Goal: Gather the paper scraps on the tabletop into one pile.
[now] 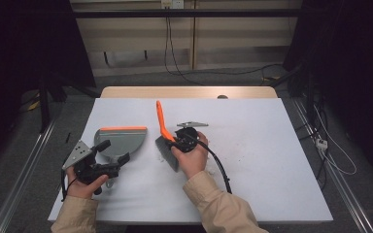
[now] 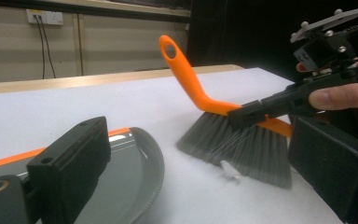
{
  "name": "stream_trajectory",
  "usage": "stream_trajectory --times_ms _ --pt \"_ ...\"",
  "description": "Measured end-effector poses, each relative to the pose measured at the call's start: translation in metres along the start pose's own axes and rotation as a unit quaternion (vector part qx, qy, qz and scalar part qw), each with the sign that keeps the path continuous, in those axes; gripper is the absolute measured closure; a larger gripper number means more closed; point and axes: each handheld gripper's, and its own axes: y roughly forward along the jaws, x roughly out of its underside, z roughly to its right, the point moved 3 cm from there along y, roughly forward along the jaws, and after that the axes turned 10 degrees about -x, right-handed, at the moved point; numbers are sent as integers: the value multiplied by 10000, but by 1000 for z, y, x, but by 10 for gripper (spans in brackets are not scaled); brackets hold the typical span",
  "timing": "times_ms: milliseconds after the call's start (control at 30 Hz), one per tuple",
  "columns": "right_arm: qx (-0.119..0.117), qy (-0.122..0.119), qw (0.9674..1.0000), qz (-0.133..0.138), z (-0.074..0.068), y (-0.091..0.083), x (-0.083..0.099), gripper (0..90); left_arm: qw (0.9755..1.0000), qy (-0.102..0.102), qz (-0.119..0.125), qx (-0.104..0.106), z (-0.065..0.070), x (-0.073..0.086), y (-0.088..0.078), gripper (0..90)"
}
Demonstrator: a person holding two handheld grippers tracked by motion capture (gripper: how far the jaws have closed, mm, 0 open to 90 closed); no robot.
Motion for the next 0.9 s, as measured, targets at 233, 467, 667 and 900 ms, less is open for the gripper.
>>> stream_trajectory --times_ms 233,467,667,900 --pt "175 -164 9997 -75 11 -22 2 717 10000 18 -11 22 3 0 2 56" --pt "153 -265 9994 130 8 -41 -7 716 10000 11 -27 24 4 1 3 56" --pt "-13 -433 9989 202 -8 -36 -16 717 10000 23 -18 32 5 0 3 57" --pt "-345 -254 9991 22 -19 2 -7 717 10000 2 -26 30 4 1 3 57"
